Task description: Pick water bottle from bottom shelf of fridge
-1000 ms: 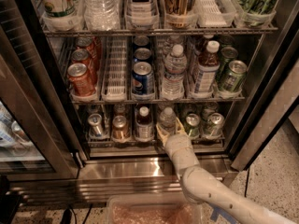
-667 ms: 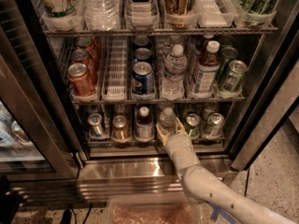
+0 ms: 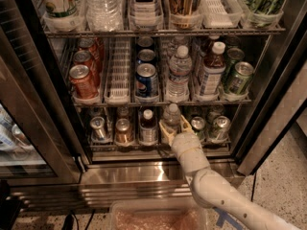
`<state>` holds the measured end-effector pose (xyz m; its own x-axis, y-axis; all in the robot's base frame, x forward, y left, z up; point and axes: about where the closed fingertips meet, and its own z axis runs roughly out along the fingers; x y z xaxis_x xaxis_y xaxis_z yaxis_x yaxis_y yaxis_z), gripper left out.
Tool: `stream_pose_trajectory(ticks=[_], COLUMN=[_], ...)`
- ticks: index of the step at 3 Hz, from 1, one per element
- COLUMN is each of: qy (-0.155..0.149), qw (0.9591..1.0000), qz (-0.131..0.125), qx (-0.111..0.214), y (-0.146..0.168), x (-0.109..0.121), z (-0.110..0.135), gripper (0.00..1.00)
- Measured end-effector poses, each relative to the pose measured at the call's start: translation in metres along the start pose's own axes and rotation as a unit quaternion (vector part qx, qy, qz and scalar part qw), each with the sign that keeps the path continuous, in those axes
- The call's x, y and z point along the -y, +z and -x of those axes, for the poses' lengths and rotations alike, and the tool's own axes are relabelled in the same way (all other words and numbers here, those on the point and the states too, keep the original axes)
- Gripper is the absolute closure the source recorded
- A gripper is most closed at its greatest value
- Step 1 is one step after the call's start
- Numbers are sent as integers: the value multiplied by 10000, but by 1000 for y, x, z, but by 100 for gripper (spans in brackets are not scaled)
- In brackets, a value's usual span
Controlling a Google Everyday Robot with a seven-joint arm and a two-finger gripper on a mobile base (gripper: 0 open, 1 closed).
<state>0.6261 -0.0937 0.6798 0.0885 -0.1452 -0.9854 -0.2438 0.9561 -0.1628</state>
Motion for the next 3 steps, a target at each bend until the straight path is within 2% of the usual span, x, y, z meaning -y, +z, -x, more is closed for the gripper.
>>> stream_pose_trajectory(ticks=[1,2,3], qy=[-11,-217,-499], qw=[10000,9996,9969], qz=[10,46,218], qx=[33,-160,-574], y=[-3,-31,-74], x=[1,13,28], z=[2,2,7], gripper=[100,100,100])
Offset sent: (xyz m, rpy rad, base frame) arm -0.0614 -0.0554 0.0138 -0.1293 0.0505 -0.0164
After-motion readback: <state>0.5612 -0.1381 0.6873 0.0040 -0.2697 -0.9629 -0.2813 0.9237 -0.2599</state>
